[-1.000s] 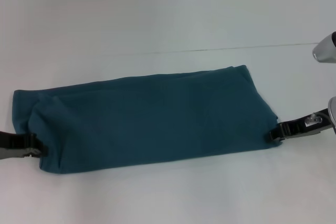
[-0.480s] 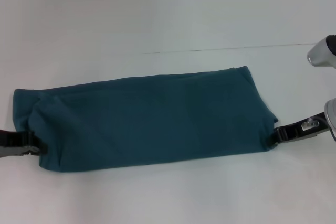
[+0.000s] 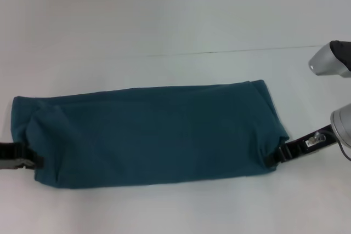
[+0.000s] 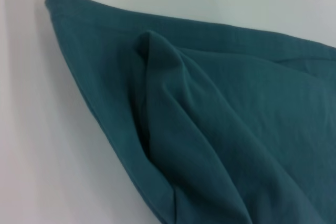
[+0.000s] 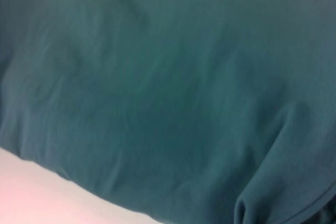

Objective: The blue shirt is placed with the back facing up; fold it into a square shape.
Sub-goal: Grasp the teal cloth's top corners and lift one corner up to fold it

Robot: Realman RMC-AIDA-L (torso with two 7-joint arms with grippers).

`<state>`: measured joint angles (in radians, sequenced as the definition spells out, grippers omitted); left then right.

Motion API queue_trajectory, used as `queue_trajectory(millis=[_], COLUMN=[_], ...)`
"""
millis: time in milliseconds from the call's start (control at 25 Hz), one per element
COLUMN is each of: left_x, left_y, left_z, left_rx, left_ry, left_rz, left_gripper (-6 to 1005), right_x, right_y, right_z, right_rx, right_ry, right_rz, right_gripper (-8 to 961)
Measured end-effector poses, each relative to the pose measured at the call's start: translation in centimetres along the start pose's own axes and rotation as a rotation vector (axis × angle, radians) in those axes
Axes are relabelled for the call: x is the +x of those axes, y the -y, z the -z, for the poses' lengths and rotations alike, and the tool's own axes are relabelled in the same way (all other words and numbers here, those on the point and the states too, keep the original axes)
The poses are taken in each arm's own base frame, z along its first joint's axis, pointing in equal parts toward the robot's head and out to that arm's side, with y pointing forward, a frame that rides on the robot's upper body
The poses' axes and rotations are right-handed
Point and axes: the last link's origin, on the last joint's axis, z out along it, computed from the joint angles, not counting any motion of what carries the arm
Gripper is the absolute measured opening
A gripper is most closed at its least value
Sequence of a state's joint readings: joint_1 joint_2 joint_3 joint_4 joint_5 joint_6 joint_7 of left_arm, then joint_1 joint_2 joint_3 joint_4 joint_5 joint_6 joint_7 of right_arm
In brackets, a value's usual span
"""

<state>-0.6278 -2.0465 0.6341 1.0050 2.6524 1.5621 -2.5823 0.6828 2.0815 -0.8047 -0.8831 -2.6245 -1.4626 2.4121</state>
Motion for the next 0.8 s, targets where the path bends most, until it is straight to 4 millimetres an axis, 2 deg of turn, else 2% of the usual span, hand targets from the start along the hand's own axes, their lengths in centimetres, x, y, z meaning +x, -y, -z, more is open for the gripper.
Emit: queue_trajectory(millis=[520,800], left_x=[-1.5,-1.6], left_y=[1.4,1.4], left_z=[1.9,1.8], left_rx=[0.028,0.022], left_ry=[0.032,0.027], left_rz=[0.022,0.019], left_gripper=[79,79], right_x=[1.2,0.2], right_y=[-1.2,0.1], right_z=[-0.5,1.2], right_rx=[-0.022,0.055], right_ry=[-0.126,-0.058], right_rz=[0.057,0.021], right_gripper=[21,42])
